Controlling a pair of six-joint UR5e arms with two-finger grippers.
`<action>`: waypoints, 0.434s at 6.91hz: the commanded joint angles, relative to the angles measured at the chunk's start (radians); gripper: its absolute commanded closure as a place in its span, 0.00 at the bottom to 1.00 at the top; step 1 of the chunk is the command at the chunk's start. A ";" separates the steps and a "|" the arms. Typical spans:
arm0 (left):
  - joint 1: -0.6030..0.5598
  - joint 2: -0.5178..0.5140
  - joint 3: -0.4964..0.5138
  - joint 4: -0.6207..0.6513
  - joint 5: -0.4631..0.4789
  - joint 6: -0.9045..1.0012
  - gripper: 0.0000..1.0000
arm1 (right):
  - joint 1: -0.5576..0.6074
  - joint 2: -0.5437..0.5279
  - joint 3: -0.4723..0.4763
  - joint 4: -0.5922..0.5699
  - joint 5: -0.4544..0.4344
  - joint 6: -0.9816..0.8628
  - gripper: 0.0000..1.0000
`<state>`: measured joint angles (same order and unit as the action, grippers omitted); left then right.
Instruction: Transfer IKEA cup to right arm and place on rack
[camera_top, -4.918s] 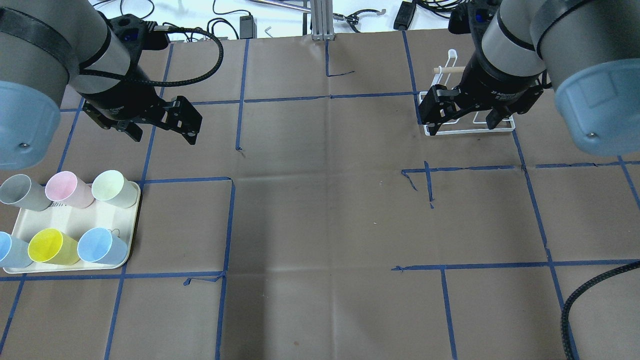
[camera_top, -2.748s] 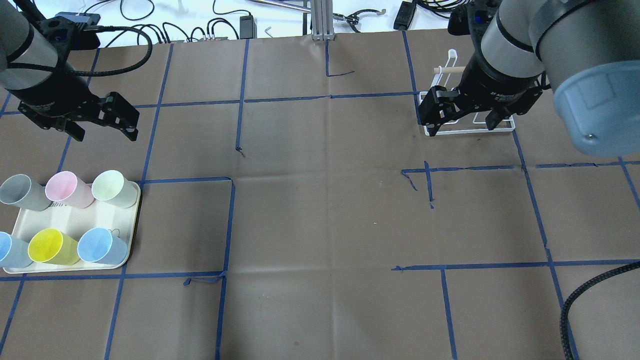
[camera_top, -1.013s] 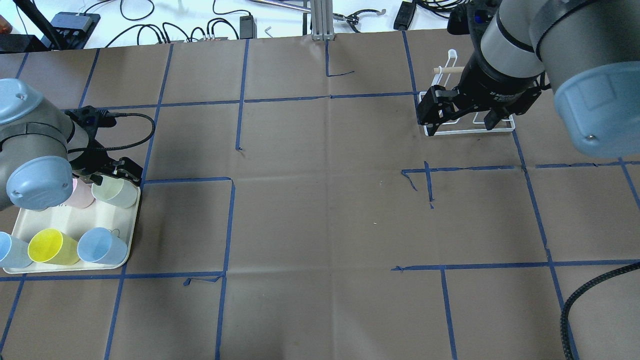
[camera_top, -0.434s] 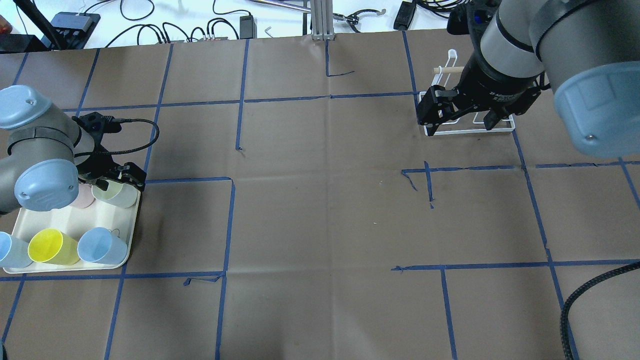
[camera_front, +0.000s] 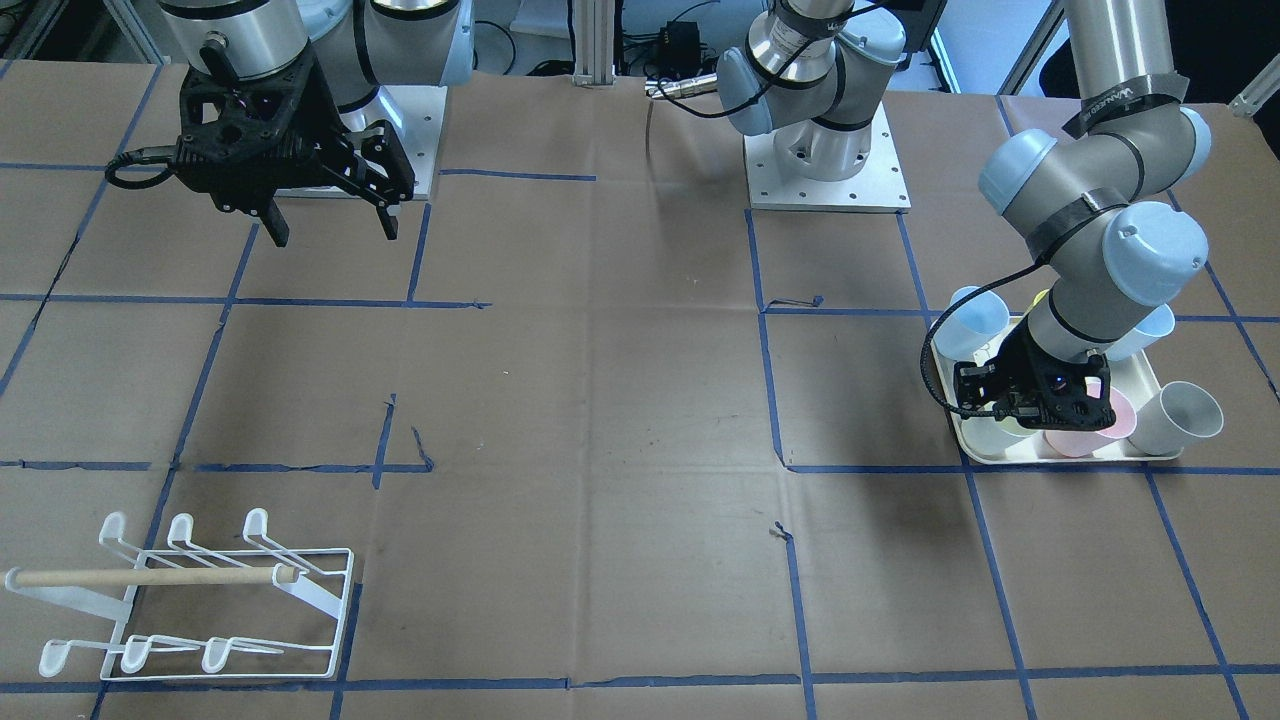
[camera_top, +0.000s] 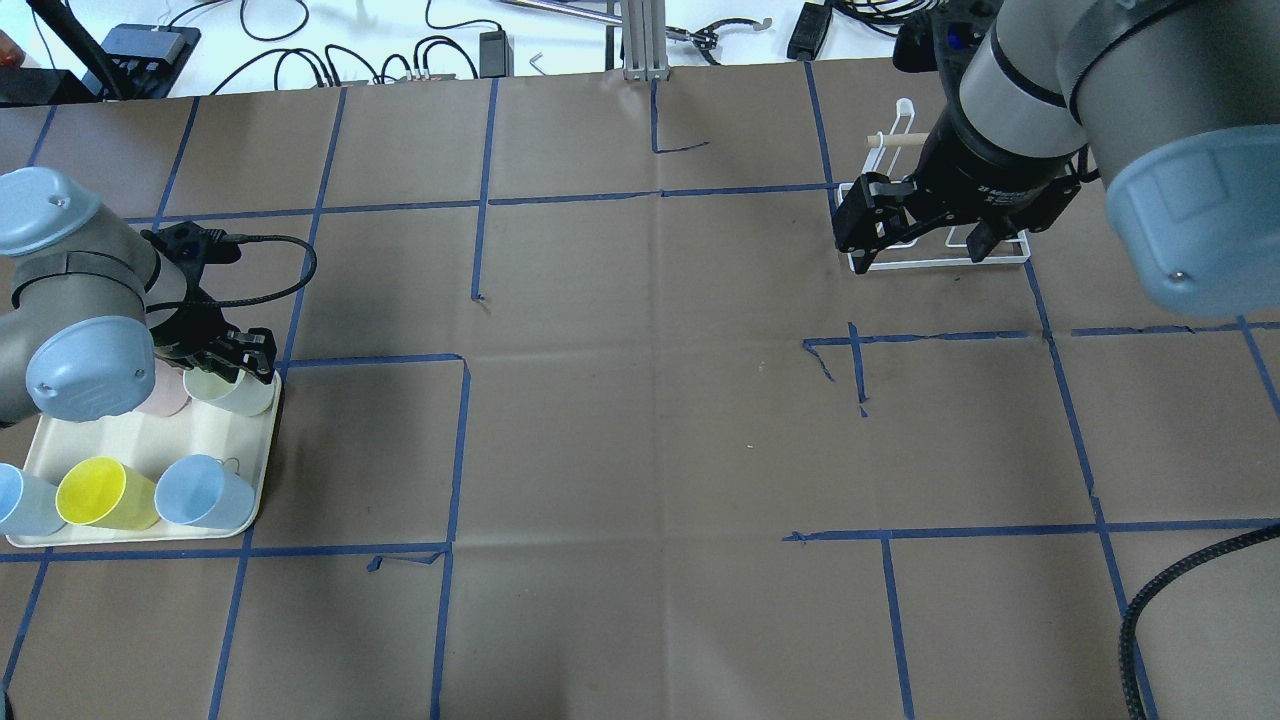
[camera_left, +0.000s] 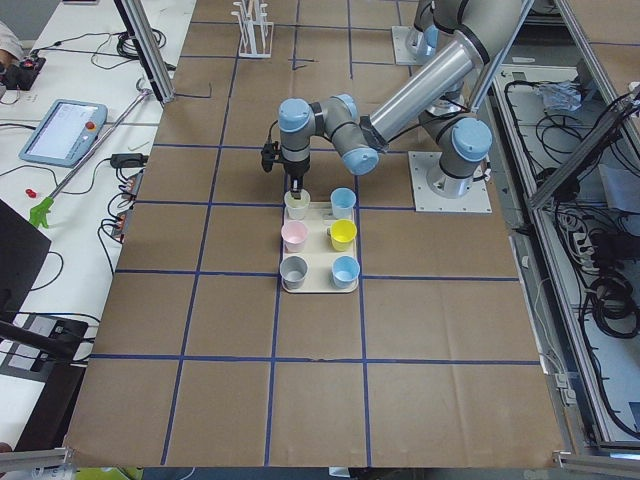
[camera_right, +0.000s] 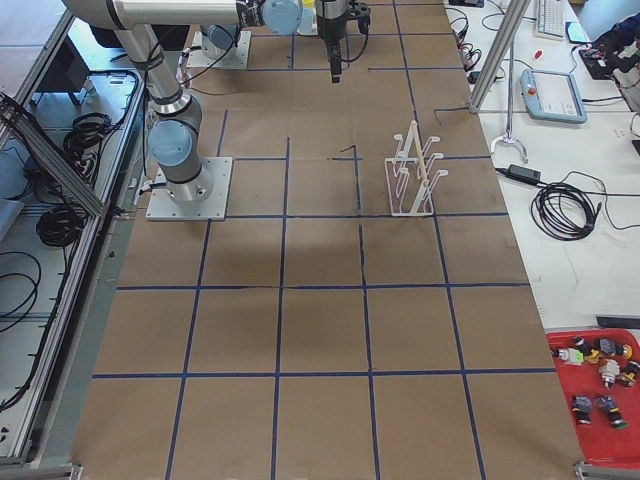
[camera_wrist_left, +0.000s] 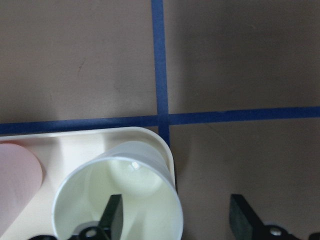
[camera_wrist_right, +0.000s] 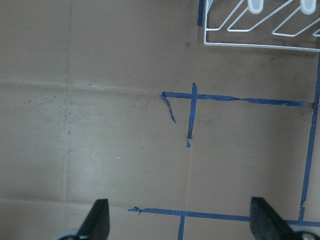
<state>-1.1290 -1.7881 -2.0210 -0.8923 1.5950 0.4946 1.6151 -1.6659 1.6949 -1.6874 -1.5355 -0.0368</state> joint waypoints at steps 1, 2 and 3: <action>0.000 0.010 0.014 -0.001 0.000 0.004 1.00 | 0.000 0.000 0.003 0.000 0.000 0.000 0.00; 0.000 0.024 0.022 -0.002 -0.009 0.004 1.00 | -0.001 0.001 0.008 0.000 0.000 0.000 0.00; -0.002 0.056 0.047 -0.026 -0.009 -0.001 1.00 | 0.000 0.000 0.008 0.000 0.002 0.000 0.00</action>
<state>-1.1292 -1.7624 -1.9970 -0.8994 1.5890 0.4971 1.6147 -1.6653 1.7010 -1.6874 -1.5352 -0.0368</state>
